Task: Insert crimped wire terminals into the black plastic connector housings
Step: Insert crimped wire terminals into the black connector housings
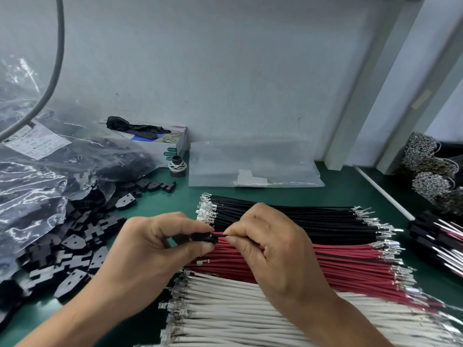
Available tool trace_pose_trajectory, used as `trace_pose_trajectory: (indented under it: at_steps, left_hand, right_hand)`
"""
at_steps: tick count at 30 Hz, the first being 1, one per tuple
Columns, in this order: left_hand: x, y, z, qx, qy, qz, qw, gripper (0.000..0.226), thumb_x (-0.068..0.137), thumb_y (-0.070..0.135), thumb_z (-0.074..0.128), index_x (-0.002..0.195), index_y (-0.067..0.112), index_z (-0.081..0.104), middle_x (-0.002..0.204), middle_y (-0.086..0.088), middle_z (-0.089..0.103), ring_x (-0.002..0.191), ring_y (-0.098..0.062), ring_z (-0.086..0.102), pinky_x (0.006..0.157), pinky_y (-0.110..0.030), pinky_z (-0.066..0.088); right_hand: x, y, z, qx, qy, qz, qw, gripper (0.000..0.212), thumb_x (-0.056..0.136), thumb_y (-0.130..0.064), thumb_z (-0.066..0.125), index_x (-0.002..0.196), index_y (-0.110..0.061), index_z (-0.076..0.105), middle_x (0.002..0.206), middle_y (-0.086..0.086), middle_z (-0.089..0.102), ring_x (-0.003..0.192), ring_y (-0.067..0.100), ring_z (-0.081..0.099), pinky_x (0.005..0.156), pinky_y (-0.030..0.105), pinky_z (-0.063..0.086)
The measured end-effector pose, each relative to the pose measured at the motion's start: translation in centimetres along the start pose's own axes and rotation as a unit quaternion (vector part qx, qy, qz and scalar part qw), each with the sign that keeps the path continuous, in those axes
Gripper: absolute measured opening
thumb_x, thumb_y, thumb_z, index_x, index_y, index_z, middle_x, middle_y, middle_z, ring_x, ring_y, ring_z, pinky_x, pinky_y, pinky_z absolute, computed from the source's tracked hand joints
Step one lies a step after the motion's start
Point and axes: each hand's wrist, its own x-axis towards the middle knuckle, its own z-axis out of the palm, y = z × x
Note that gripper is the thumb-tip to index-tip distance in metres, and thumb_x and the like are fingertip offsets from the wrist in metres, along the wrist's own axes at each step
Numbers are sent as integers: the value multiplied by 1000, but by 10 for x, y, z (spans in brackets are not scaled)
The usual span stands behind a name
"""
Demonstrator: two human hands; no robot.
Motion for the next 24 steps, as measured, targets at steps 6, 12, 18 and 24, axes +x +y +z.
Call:
trace_pose_trajectory:
  at_steps: [6,12,18,24]
  left_hand:
    - [-1,7,-1,30,4,14,999,18,69,19,85,83,29,85,69,8,72,53,2,58,53,-3,40]
    - [-1,9,0,48,23,-3,999,21,68,32,82,88,40,82,70,9,72,51,2,55,52,-7,41]
    - [1,2,-3,-48,93,-51,993,29,71,23,82,95,39,82,69,-4,74,53,-7,63,54,-15,53]
    - [4,2,-3,-85,99,-86,988,25,70,16,83,91,31,83,67,-6,74,52,-6,64,51,-10,49]
  right_hand:
    - [0,-4,7,-51,14,-57,997,11,98,-18,63,92,-11,70,88,-3,57,80,16,56,68,35,50]
    - [2,-2,4,-112,48,-56,991,13,98,-23,66,90,-15,73,86,-6,60,77,13,57,62,32,51]
    - [0,-1,-7,-169,59,-90,980,13,97,-19,67,87,-15,74,83,-3,61,73,18,53,59,35,47]
    - [-3,-3,2,-109,-75,18,991,5,87,-27,77,91,-29,77,83,-16,58,81,7,53,65,27,50]
